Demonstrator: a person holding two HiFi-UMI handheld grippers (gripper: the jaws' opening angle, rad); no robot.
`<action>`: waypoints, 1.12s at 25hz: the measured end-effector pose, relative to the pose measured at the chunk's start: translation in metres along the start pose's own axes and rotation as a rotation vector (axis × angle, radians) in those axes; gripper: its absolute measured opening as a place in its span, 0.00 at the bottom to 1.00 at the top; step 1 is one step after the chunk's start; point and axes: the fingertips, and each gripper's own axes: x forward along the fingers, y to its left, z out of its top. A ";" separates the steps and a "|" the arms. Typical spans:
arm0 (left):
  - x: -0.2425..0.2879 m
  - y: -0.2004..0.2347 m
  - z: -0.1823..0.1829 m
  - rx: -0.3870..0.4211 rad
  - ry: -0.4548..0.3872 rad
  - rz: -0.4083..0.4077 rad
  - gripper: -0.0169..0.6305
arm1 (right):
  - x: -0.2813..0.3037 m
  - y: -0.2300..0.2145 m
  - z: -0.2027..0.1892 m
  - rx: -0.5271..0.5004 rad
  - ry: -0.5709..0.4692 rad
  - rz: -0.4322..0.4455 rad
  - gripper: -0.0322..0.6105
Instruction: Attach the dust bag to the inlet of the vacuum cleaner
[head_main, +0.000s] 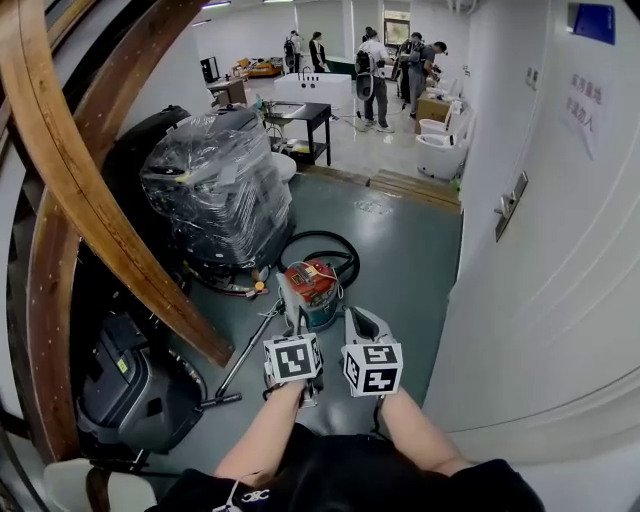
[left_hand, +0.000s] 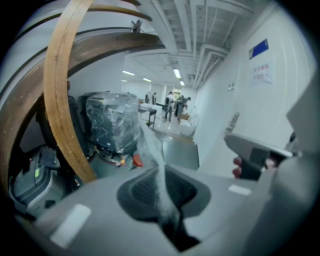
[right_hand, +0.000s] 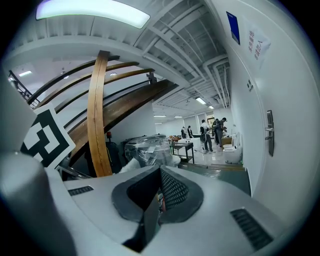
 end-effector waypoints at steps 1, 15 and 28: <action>0.003 -0.002 -0.001 0.001 0.008 -0.001 0.06 | 0.001 -0.003 -0.001 0.006 0.002 0.000 0.05; 0.069 0.012 0.020 -0.005 0.035 -0.020 0.06 | 0.060 -0.036 -0.010 0.008 0.023 -0.024 0.05; 0.159 0.070 0.092 -0.049 0.042 -0.031 0.06 | 0.186 -0.033 0.017 -0.044 0.059 -0.020 0.05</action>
